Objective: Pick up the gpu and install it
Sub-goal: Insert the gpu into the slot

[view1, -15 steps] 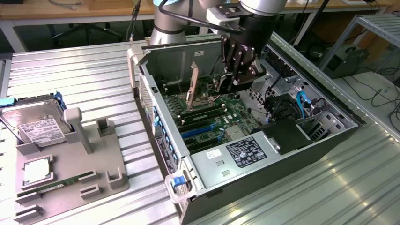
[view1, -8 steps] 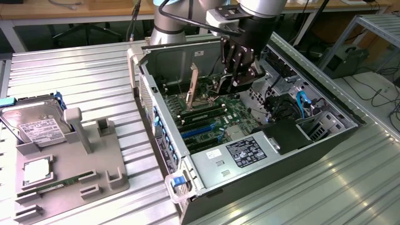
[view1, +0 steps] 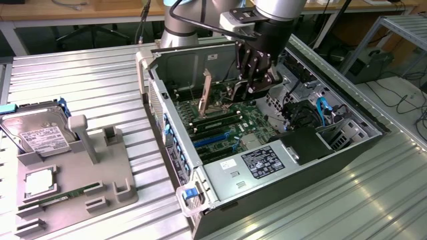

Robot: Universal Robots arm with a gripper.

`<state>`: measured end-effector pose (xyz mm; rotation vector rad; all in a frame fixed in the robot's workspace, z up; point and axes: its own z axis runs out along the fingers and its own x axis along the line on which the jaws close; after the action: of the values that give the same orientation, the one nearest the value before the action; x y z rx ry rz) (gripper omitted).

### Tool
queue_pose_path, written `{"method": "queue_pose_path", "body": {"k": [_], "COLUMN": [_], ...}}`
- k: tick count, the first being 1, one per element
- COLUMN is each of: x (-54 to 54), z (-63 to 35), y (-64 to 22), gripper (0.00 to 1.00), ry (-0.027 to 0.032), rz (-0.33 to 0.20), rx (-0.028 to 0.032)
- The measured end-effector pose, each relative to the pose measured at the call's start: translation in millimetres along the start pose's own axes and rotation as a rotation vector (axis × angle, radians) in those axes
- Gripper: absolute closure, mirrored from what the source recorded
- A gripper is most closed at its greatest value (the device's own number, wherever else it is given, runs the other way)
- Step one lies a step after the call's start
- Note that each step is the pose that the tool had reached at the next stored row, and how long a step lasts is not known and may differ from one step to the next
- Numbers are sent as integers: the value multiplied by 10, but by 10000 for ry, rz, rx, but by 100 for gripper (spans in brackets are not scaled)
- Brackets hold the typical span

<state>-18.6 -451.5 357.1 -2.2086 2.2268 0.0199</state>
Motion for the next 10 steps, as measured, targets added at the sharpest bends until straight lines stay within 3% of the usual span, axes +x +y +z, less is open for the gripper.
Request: {"method": "queue_pose_path", "body": {"k": [10], "x": [2], "z": [58], "y": [0], "gripper": [73], "ry": [-1], "rz": [0], "rx": [0]}}
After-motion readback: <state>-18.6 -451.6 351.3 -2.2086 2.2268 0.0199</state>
